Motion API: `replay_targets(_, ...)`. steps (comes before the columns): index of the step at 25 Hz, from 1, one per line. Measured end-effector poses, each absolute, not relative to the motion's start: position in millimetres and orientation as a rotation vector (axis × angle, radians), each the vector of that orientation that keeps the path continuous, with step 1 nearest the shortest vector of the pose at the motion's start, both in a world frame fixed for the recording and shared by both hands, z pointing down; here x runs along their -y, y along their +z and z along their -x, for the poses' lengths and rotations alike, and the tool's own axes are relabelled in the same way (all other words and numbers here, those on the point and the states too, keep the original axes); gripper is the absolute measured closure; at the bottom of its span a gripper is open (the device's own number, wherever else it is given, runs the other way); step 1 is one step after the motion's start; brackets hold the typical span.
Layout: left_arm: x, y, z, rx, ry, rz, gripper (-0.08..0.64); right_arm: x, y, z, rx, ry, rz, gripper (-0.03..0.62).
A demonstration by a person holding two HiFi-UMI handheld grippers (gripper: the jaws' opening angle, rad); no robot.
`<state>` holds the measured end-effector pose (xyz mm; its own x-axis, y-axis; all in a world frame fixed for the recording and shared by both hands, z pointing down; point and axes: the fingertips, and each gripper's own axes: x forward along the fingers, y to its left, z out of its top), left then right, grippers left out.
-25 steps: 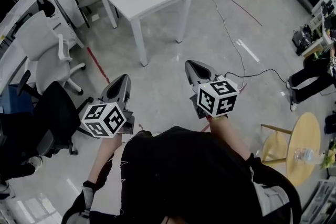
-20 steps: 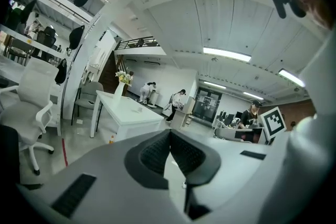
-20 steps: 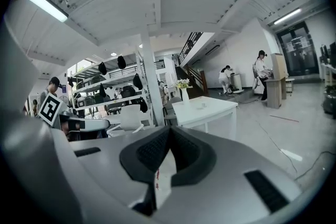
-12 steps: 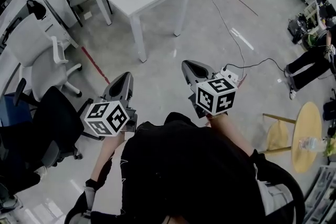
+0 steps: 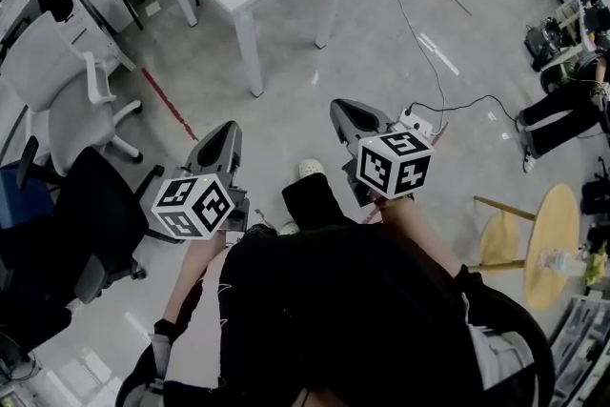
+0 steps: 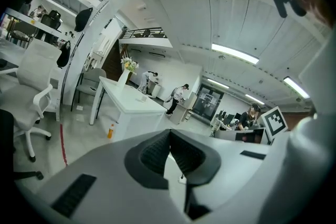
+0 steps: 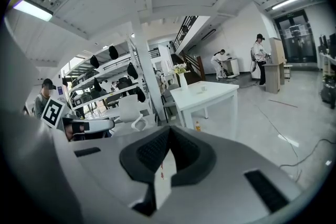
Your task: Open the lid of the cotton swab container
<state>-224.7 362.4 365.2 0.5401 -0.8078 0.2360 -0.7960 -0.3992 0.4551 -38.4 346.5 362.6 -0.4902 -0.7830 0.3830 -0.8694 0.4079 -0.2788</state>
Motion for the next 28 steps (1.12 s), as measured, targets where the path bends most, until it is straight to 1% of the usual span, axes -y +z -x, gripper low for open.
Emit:
replay_targets(8, -313, 360, 214, 1.315, -0.028, -2.271, 0.549, -299, 364, 19, 2.469, 0.669, -1.487, 0.589)
replay_targets(20, -216, 342, 170, 1.347, -0.021, -2.292, 0.549, -190, 350, -18, 2.527, 0.665, -1.456, 0.589)
replay_targets(28, -163, 330, 138, 1.383, -0.040, -2.303, 0.549, -136, 342, -47, 2.572, 0.656, -1.414, 0.589)
